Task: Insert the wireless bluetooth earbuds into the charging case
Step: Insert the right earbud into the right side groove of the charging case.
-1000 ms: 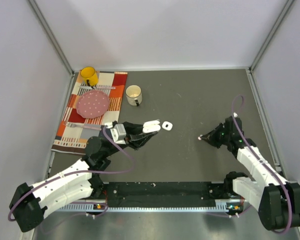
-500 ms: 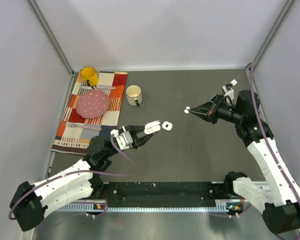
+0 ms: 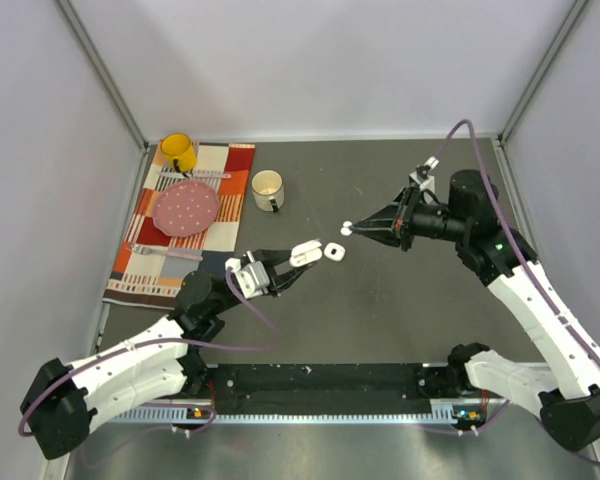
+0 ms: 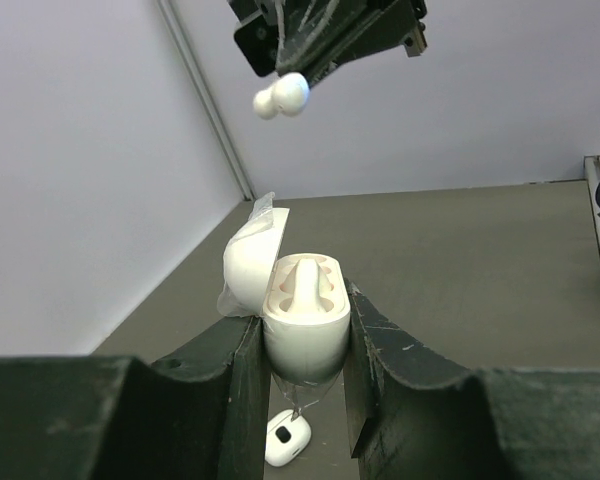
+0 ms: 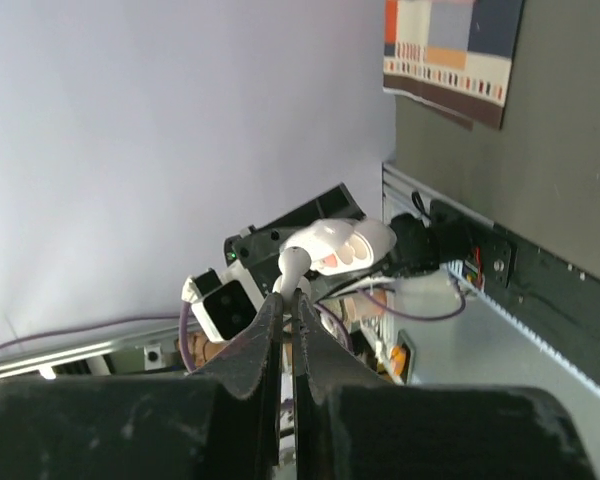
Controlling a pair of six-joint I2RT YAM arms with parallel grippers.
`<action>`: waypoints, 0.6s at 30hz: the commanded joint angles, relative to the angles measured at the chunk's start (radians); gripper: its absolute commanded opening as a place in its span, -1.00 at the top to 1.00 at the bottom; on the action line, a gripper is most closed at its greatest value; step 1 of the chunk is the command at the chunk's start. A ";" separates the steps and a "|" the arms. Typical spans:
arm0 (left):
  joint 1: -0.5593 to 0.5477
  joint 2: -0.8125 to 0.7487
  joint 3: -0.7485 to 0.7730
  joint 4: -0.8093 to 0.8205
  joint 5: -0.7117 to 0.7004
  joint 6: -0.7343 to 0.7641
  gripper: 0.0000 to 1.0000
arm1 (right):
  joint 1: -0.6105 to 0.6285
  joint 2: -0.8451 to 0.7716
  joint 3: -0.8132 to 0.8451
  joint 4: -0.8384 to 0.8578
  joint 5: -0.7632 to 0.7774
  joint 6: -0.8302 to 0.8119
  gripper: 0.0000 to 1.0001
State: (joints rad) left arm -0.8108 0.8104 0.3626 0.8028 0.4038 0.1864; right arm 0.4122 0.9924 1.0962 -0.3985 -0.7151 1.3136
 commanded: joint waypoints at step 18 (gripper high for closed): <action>-0.004 0.049 0.012 0.101 -0.063 0.097 1.00 | 0.209 0.058 -0.033 -0.095 0.146 0.309 1.00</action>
State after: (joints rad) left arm -0.8108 0.8581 0.3626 0.8349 0.3496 0.2443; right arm 0.5911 1.0321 1.0676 -0.5034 -0.5884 1.5482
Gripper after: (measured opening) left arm 0.342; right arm 0.009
